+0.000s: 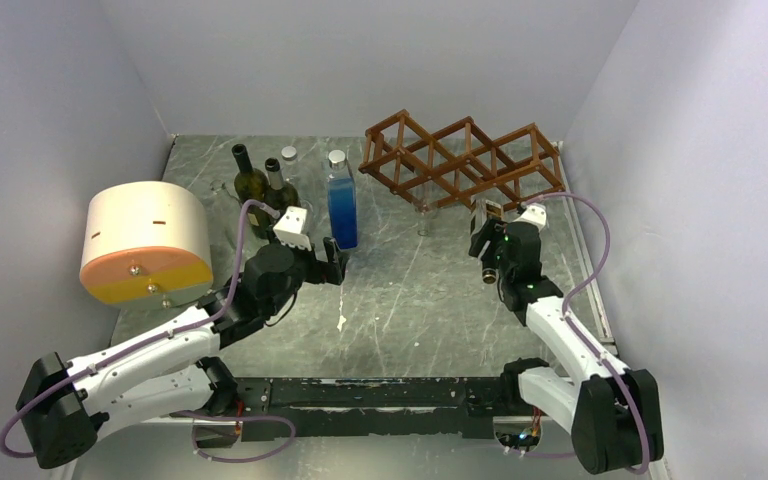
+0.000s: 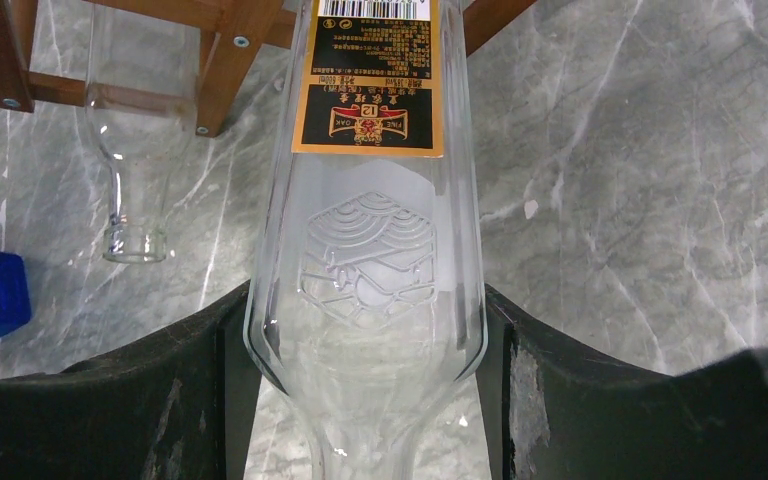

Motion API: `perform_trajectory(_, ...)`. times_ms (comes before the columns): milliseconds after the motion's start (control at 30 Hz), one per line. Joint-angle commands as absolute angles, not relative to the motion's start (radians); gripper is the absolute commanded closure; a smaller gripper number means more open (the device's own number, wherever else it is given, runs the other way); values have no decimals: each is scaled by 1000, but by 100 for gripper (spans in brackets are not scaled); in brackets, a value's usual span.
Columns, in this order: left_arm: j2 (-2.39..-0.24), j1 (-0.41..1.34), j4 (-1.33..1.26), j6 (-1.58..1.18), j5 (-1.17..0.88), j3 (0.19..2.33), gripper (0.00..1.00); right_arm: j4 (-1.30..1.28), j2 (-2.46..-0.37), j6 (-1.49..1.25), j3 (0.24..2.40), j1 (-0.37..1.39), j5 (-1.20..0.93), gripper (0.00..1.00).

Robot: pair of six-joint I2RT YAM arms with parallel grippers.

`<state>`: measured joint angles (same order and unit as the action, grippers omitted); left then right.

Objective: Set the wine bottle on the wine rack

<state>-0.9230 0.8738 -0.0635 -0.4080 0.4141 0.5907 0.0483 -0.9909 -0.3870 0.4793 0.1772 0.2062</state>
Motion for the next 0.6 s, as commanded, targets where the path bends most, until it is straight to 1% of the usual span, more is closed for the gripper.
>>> perform_trajectory(0, -911, 868, -96, -408, 390, 585, 0, 379, -1008, -363, 498, 166, 192, 100)
perform_trajectory(300, -912, 868, -87, -410, 374, 600, 0, 588, -1121, -326, 470, 159, 192, 100)
perform_trajectory(567, -911, 869, -32, -425, 316, 639, 1, 726, -1228, -299, 480, 145, 178, 100)
